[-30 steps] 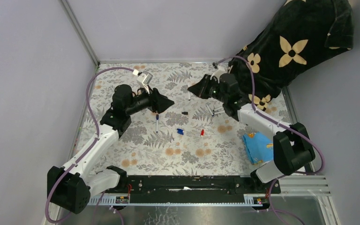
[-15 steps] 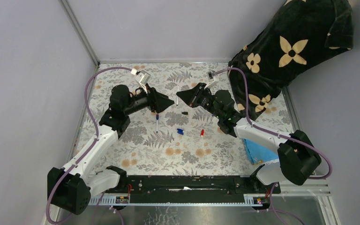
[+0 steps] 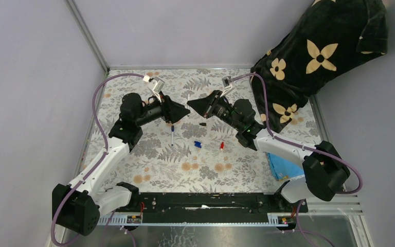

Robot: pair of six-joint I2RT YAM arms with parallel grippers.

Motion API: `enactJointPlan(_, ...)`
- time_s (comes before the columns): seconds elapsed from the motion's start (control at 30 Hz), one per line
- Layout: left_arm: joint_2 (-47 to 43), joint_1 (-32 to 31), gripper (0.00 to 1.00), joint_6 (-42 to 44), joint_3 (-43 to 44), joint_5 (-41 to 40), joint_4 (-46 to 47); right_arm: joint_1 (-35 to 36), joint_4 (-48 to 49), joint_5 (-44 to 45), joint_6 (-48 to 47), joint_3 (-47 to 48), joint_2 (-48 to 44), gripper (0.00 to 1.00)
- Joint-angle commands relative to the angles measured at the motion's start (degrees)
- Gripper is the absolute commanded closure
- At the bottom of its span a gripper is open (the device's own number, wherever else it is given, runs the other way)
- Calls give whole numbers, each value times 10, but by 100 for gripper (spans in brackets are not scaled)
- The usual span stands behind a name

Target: Insert the pens into the pen caps

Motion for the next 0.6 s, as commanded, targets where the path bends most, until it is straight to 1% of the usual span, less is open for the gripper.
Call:
enactJointPlan(0.0, 0, 6, 48, 5, 2, 1, 22, 9, 51, -32, 6, 32, 5, 100)
enactJointPlan(0.1, 1, 7, 57, 4, 2, 1, 22, 13, 63, -39, 6, 30, 7, 100)
enactJointPlan(0.23, 2, 8, 64, 3, 2, 2, 23, 15, 72, -51, 7, 32, 11, 100)
enactJointPlan(0.37, 4, 9, 69, 2, 2, 3, 25, 18, 80, -59, 7, 34, 14, 100)
enactJointPlan(0.57, 5, 10, 72, 1, 2, 6, 26, 22, 85, -68, 9, 40, 19, 100)
